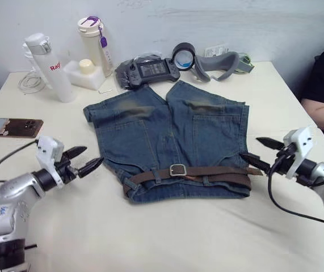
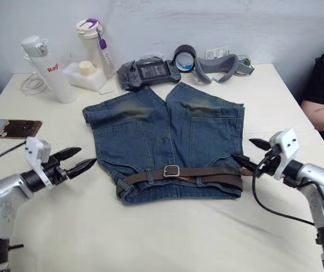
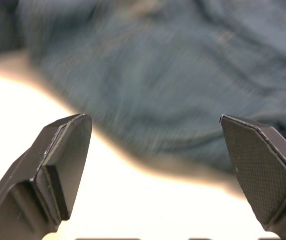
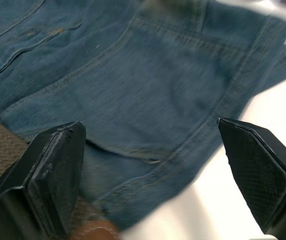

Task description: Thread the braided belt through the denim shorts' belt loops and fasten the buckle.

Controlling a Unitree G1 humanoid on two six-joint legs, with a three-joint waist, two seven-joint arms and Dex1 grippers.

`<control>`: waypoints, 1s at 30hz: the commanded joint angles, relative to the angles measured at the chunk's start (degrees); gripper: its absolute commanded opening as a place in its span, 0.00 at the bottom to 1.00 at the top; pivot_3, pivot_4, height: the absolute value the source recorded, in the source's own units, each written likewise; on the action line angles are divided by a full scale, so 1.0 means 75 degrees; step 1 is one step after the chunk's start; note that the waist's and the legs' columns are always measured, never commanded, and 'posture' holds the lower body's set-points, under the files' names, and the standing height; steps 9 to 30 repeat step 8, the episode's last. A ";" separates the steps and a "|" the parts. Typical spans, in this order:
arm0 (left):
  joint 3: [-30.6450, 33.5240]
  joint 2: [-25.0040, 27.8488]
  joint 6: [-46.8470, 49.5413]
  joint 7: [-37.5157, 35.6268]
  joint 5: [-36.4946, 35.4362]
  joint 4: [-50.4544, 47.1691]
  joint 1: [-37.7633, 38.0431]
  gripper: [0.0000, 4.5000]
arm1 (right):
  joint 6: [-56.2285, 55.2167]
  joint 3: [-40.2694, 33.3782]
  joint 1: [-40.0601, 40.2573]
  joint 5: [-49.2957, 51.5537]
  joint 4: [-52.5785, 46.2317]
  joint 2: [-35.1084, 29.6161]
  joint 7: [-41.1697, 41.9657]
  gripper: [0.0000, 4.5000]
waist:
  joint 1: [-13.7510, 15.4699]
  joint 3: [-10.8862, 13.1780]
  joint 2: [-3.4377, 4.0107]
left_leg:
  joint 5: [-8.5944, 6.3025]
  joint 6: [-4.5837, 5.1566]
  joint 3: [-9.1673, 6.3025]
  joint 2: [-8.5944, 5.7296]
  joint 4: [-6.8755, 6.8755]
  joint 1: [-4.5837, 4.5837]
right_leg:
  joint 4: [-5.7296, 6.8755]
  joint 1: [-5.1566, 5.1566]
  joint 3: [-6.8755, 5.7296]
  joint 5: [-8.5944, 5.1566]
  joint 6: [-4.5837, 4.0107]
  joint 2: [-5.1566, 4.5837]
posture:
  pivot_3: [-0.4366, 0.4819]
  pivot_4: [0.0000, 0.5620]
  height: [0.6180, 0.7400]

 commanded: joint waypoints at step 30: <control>0.0243 -0.1241 -0.2035 0.1256 0.1069 -0.0568 0.2076 0.99 | -0.0082 -0.0089 0.0132 -0.0541 -0.0293 0.1403 -0.1175 1.00 | 0.0084 -0.0009 0.0006 | 0.0074 0.0028 -0.0184 -0.0122 -0.0057 -0.0054 | 0.0007 0.0030 -0.0222 0.0020 0.0031 -0.0096 | 0.48 0.27 1.00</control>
